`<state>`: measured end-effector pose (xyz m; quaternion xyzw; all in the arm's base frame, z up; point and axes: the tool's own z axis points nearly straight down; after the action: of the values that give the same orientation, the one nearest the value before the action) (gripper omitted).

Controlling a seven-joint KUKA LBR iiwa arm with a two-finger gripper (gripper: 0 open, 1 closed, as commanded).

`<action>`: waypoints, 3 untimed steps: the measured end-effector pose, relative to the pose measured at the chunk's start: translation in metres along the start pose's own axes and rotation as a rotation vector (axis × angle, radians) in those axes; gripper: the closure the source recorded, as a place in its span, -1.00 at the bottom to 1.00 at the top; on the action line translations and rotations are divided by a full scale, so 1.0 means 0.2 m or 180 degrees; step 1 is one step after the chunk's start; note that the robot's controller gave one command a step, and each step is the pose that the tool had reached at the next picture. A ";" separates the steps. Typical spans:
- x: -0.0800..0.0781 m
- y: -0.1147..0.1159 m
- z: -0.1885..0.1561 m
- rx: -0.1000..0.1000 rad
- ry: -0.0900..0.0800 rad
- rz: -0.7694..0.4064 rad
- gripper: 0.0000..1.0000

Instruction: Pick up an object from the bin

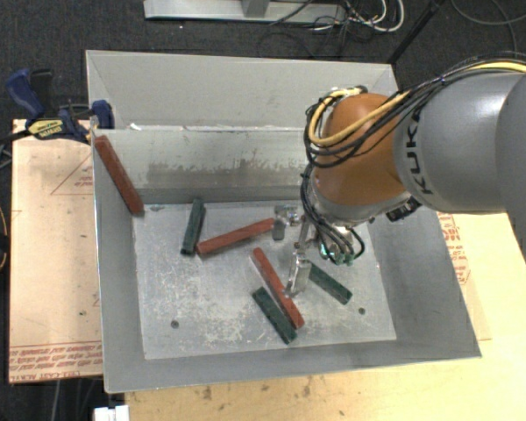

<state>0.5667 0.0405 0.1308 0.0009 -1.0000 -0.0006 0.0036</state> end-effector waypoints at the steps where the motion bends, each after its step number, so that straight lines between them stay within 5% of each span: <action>1: -0.01 0.00 -0.02 -0.0001 -0.0025 0.0003 -1.00; 2: -0.01 -0.33 0.18 0.0000 -0.0032 -0.0036 -1.00; 3: -0.02 -0.50 0.05 0.0002 -0.0020 -0.0031 -1.00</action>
Offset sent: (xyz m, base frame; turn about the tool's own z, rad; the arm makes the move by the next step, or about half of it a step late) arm -0.0006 -0.1090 -0.0608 -0.0147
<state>0.5709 -0.0592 0.1202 0.0058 -1.0000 -0.0002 0.0004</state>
